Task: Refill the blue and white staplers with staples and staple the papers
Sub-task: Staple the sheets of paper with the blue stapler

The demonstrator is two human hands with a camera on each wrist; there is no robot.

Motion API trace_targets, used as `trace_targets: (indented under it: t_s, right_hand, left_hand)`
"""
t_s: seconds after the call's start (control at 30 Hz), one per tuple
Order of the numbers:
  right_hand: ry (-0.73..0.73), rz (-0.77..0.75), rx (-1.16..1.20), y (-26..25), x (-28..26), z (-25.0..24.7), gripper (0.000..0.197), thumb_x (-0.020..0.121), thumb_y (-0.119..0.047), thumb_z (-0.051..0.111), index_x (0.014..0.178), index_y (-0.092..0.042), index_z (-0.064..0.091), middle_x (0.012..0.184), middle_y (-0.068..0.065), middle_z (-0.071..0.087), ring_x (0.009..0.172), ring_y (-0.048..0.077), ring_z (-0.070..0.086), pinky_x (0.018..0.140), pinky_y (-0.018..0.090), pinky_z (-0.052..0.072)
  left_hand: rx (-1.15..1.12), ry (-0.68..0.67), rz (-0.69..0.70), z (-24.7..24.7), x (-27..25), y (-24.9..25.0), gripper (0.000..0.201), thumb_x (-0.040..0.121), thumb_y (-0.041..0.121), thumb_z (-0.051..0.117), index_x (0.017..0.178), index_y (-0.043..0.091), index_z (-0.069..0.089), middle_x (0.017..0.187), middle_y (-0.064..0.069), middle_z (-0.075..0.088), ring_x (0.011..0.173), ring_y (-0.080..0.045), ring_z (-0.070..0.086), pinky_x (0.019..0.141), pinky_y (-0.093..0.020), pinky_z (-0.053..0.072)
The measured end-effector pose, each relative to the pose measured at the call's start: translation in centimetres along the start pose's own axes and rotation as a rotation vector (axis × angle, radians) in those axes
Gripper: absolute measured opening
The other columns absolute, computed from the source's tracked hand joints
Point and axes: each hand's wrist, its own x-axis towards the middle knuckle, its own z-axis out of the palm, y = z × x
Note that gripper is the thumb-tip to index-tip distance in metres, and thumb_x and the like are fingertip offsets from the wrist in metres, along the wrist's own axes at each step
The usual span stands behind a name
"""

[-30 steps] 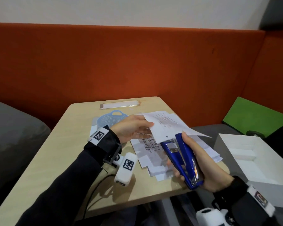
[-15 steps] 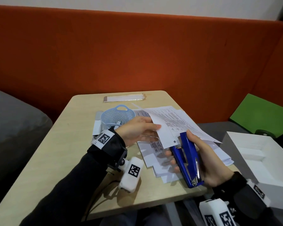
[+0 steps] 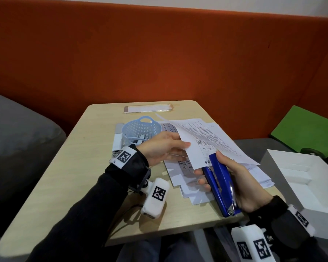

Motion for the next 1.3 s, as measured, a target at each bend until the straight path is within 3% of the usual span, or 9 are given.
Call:
trace_targets:
  t_s: [0.17,0.33,0.53,0.67,0.77,0.93,1.1,1.17,1.3]
  right_hand:
    - [-0.036,0.029,0.002,0.1,0.1,-0.3,0.059,0.062,-0.05,0.08,0.093,0.0,0.077,0.088,0.024,0.072,0.064,0.025,0.069,0.055,0.028,0.059]
    - [-0.047,0.068,0.04,-0.1,0.0,-0.4,0.044,0.081,-0.04,0.057,0.077,-0.002,0.08,0.08,0.02,0.07,0.058,0.021,0.066,0.053,0.024,0.057]
    - [-0.002,0.0,0.041,0.3,-0.2,-0.1,0.05,0.077,-0.047,0.064,0.094,-0.001,0.072,0.084,0.021,0.072,0.056,0.022,0.067,0.051,0.027,0.058]
    - [-0.09,-0.014,0.171,0.5,-0.2,-0.7,0.071,0.052,-0.054,0.089,0.1,-0.003,0.075,0.092,0.026,0.064,0.066,0.029,0.065,0.056,0.033,0.058]
    - [-0.129,-0.014,0.169,0.5,-0.5,-0.6,0.071,0.044,-0.053,0.092,0.098,-0.009,0.078,0.091,0.023,0.067,0.068,0.028,0.067,0.057,0.034,0.057]
    - [-0.118,0.002,0.175,0.5,-0.4,-0.7,0.079,0.049,-0.053,0.09,0.111,-0.006,0.073,0.094,0.023,0.066,0.07,0.029,0.064,0.054,0.034,0.055]
    - [-0.099,-0.018,0.115,0.6,-0.4,-0.8,0.067,0.047,-0.055,0.09,0.093,-0.008,0.078,0.101,0.029,0.068,0.067,0.028,0.065,0.053,0.031,0.056]
    - [-0.091,-0.013,0.111,0.6,-0.4,-0.6,0.066,0.055,-0.055,0.086,0.097,-0.006,0.076,0.103,0.031,0.068,0.065,0.027,0.065,0.051,0.03,0.056]
    - [-0.043,-0.001,0.096,0.4,-0.6,-0.4,0.048,0.081,-0.047,0.055,0.096,-0.005,0.073,0.097,0.027,0.07,0.058,0.023,0.063,0.047,0.027,0.054]
  left_hand:
    - [-0.016,-0.016,-0.003,0.0,-0.1,-0.2,0.031,0.092,0.009,0.061,0.122,0.003,0.063,0.112,-0.01,0.072,0.09,-0.018,0.07,0.087,-0.031,0.057]
    - [-0.021,-0.026,-0.02,0.0,-0.1,-0.2,0.033,0.092,0.009,0.061,0.124,0.001,0.061,0.114,-0.012,0.071,0.092,-0.019,0.069,0.09,-0.033,0.055]
    - [-0.028,-0.009,-0.014,0.0,0.0,-0.4,0.036,0.092,0.009,0.061,0.125,-0.003,0.058,0.117,-0.018,0.068,0.09,-0.021,0.069,0.09,-0.032,0.054]
    - [-0.04,0.007,-0.014,-0.3,0.0,-0.4,0.035,0.092,0.007,0.059,0.126,-0.002,0.059,0.12,-0.02,0.067,0.111,-0.033,0.064,0.09,-0.031,0.055]
    - [-0.046,-0.005,-0.018,-0.4,0.1,-0.4,0.034,0.092,0.006,0.059,0.125,-0.002,0.06,0.117,-0.019,0.068,0.098,-0.026,0.069,0.084,-0.028,0.058]
    - [-0.034,-0.034,-0.015,-0.9,0.1,-0.4,0.033,0.091,0.007,0.061,0.123,-0.001,0.061,0.113,-0.017,0.071,0.091,-0.023,0.072,0.083,-0.029,0.058]
    - [-0.026,-0.048,-0.009,-1.3,0.1,-0.3,0.032,0.091,0.007,0.06,0.122,0.001,0.063,0.114,-0.017,0.07,0.097,-0.025,0.071,0.087,-0.032,0.057]
    - [-0.019,-0.05,-0.01,-1.4,0.0,-0.4,0.031,0.091,0.007,0.061,0.121,0.002,0.063,0.114,-0.017,0.07,0.098,-0.025,0.071,0.088,-0.033,0.057]
    - [-0.018,-0.044,-0.01,-1.4,0.0,-0.3,0.033,0.09,0.006,0.06,0.123,-0.001,0.062,0.116,-0.018,0.069,0.099,-0.026,0.07,0.087,-0.032,0.057]
